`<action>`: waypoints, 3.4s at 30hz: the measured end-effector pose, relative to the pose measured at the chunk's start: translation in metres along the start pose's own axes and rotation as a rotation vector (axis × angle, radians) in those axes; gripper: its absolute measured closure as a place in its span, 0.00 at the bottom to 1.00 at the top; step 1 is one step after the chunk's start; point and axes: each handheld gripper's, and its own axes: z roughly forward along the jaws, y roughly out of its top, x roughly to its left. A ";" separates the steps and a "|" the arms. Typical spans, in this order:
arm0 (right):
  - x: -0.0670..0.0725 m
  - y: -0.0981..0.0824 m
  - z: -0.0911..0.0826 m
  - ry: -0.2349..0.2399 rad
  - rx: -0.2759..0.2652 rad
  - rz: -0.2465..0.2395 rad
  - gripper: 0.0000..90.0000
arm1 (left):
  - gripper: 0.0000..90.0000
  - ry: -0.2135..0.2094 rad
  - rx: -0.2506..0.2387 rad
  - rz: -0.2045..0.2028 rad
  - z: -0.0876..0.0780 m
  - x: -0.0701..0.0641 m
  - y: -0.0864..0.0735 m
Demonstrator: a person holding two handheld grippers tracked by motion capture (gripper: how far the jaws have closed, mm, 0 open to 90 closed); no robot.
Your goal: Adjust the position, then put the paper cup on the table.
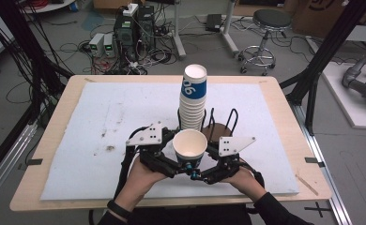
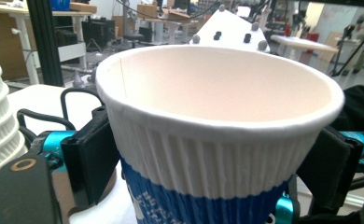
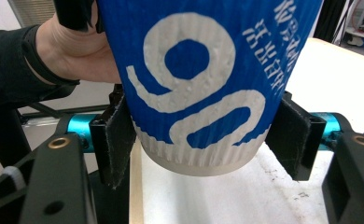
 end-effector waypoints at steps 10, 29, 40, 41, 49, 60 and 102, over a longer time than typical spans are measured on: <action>0.001 0.001 0.000 0.002 0.000 -0.003 0.30 | 0.27 -0.010 -0.002 0.005 0.000 0.000 -0.002; 0.003 0.009 -0.003 0.010 -0.069 0.019 0.30 | 0.23 -0.031 -0.006 0.007 0.003 -0.002 -0.003; 0.004 0.008 -0.001 0.018 -0.060 0.013 0.30 | 0.20 -0.025 -0.026 0.008 0.000 -0.004 0.002; 0.004 0.008 -0.001 0.017 -0.058 0.010 0.30 | 0.20 -0.025 -0.026 0.010 0.000 -0.004 0.003; 0.003 0.008 -0.002 0.009 -0.051 -0.001 0.30 | 0.24 -0.024 -0.018 0.019 -0.001 -0.003 0.003; -0.002 0.008 -0.011 -0.037 -0.021 -0.010 0.23 | 0.24 0.007 -0.007 0.022 -0.011 0.004 0.000; -0.029 -0.002 -0.078 -0.309 -0.067 0.027 0.22 | 0.23 0.112 0.012 0.035 -0.044 0.015 -0.003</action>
